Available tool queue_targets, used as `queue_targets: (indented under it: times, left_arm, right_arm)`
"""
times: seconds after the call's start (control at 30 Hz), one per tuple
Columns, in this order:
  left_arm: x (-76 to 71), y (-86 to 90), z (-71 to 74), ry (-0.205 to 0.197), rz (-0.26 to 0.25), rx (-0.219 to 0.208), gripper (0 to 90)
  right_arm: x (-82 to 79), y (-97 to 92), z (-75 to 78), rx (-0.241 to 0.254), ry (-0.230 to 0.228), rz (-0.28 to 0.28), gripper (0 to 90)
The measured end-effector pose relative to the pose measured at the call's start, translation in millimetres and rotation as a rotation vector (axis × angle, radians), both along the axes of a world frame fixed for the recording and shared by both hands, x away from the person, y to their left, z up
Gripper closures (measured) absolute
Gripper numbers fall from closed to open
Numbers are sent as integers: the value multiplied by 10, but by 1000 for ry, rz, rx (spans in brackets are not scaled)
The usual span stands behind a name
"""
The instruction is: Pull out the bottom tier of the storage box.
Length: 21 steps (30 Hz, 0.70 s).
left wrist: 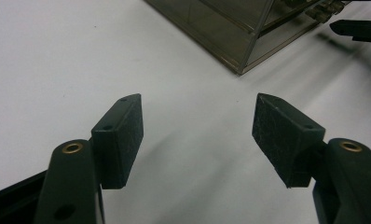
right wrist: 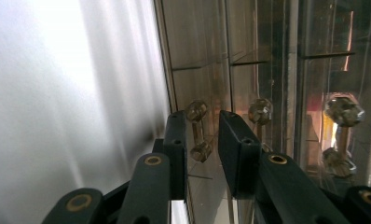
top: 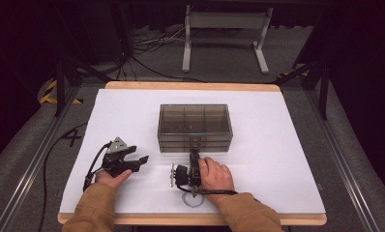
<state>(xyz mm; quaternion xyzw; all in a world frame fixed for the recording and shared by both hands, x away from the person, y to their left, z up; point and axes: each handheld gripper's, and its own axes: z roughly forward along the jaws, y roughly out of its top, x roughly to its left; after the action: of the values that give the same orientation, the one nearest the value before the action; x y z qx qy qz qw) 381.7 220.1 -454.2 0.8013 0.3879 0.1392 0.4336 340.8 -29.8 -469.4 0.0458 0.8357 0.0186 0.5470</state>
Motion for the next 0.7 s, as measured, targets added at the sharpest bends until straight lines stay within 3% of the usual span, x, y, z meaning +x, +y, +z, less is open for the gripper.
queue_targets:
  times: [0.7]
  left_arm:
    - [1, -3, -2, 2, -2, -1, 345]
  right_arm:
    - [59, 42, -114, -76, -39, 16, 770]
